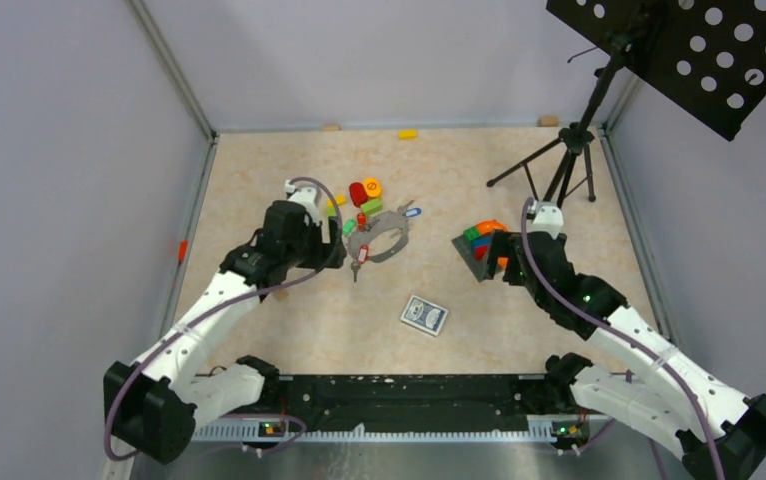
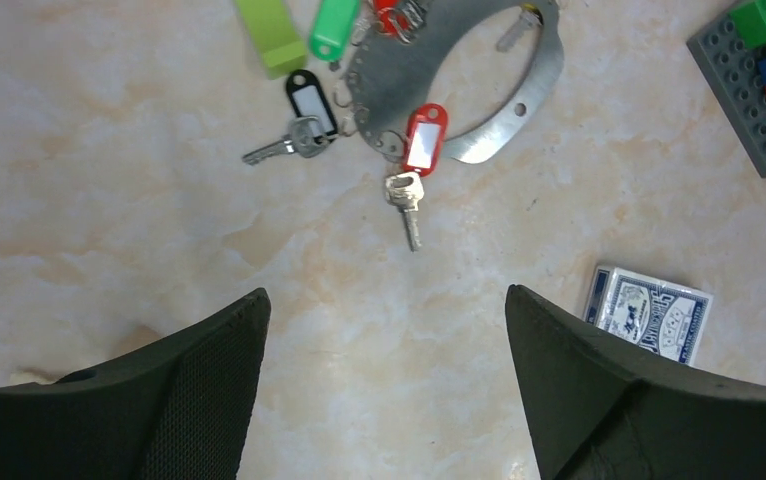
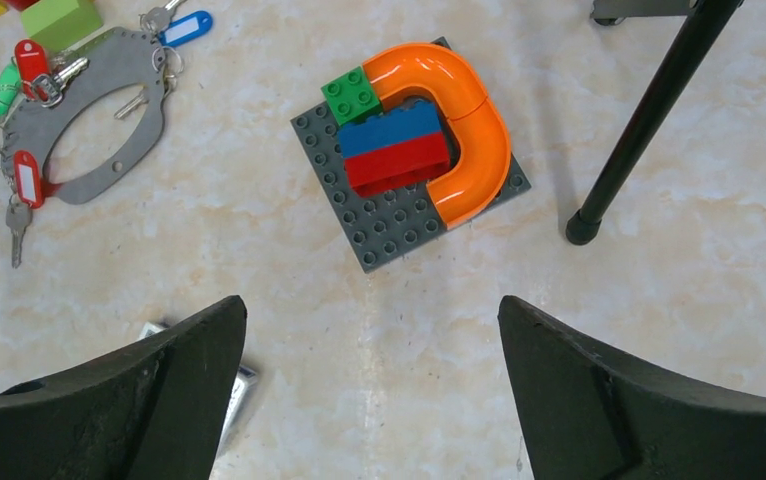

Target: Remove the keys from the keyring

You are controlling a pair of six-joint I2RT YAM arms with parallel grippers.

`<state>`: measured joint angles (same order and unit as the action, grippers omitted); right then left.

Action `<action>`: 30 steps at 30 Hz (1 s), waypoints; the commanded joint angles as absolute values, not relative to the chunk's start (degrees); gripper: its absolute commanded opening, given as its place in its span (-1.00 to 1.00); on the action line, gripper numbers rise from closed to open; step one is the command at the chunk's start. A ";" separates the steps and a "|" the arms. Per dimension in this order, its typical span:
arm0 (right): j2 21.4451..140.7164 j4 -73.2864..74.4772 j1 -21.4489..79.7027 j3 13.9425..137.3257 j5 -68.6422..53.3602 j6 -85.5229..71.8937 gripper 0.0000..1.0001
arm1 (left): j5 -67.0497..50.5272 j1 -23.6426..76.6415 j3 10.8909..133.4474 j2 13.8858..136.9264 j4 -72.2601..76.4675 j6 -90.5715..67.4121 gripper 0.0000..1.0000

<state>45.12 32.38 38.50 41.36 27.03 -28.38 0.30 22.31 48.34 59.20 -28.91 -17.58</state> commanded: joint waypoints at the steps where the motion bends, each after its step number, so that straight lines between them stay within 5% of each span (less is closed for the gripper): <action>1: 44.09 34.24 38.90 43.68 26.71 -29.42 0.88 | 2.50 28.70 50.48 63.99 -23.72 -21.62 0.76; 16: 42.73 32.93 38.86 39.37 26.96 -31.50 0.88 | 14.01 30.47 64.32 88.64 -20.67 -21.11 0.47; 30: 41.88 32.47 38.87 38.07 27.03 -31.38 0.88 | 9.05 27.34 74.16 103.85 -19.35 -20.57 0.14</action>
<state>43.13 33.80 38.50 38.63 26.65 -31.14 9.93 28.73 70.96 101.21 -21.39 -20.86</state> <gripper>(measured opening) 0.940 0.585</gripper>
